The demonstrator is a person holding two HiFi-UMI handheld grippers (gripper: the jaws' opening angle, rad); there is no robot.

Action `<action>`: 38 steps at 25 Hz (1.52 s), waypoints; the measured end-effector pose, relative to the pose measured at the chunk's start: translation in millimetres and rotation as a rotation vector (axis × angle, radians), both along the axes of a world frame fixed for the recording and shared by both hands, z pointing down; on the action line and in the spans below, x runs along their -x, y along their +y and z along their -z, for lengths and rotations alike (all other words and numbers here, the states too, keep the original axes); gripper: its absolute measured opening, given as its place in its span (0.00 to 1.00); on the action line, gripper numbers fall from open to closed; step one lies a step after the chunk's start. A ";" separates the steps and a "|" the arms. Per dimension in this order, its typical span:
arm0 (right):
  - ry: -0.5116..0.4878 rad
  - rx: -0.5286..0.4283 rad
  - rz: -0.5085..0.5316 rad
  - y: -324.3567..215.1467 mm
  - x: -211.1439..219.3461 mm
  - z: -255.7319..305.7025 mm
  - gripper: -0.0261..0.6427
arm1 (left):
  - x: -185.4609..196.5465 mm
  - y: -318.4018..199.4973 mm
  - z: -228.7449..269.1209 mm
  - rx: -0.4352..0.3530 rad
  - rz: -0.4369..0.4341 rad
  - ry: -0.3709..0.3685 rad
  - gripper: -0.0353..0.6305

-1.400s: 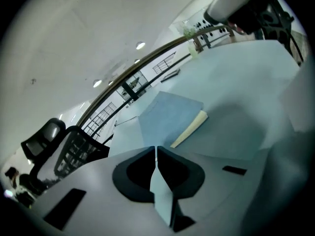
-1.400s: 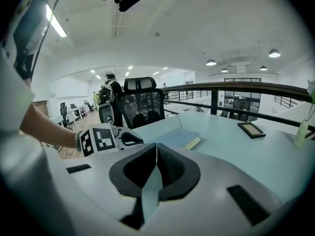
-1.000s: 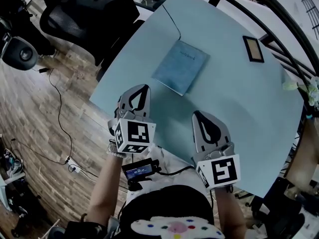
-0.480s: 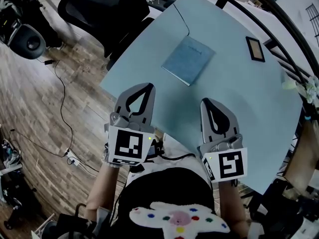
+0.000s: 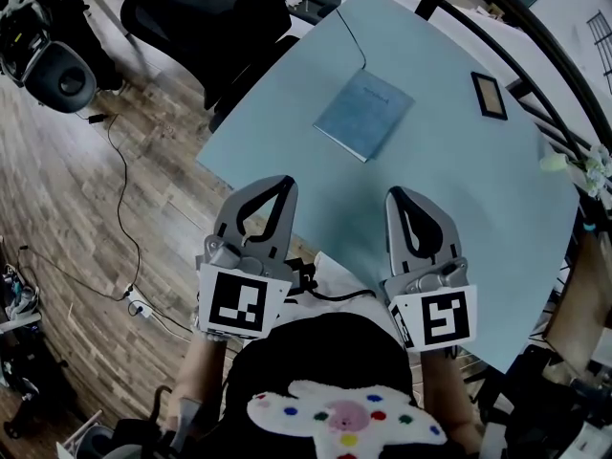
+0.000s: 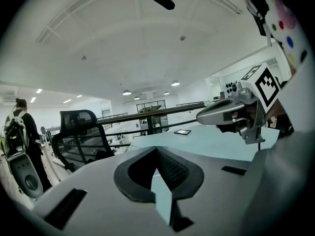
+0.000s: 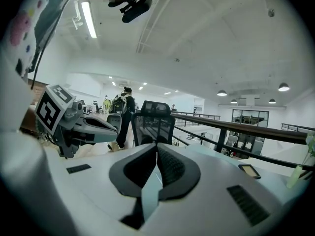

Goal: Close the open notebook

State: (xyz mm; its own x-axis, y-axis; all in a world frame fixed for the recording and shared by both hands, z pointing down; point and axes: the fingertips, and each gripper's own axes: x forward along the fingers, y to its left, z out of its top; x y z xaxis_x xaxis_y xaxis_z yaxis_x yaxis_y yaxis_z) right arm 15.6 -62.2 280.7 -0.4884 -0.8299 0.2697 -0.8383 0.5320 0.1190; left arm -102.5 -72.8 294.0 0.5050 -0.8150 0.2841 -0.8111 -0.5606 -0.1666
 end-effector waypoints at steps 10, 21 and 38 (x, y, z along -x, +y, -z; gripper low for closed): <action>-0.001 0.001 0.019 3.3 8.9 -2.6 0.09 | 9.6 4.8 2.9 -0.023 0.019 -0.017 0.08; 0.011 0.001 0.016 3.5 7.8 -1.8 0.09 | 3.5 5.9 -0.2 -0.014 -0.002 -0.019 0.08; -0.012 0.002 0.007 1.5 11.8 0.6 0.09 | 9.3 2.9 0.7 -0.018 0.020 -0.010 0.08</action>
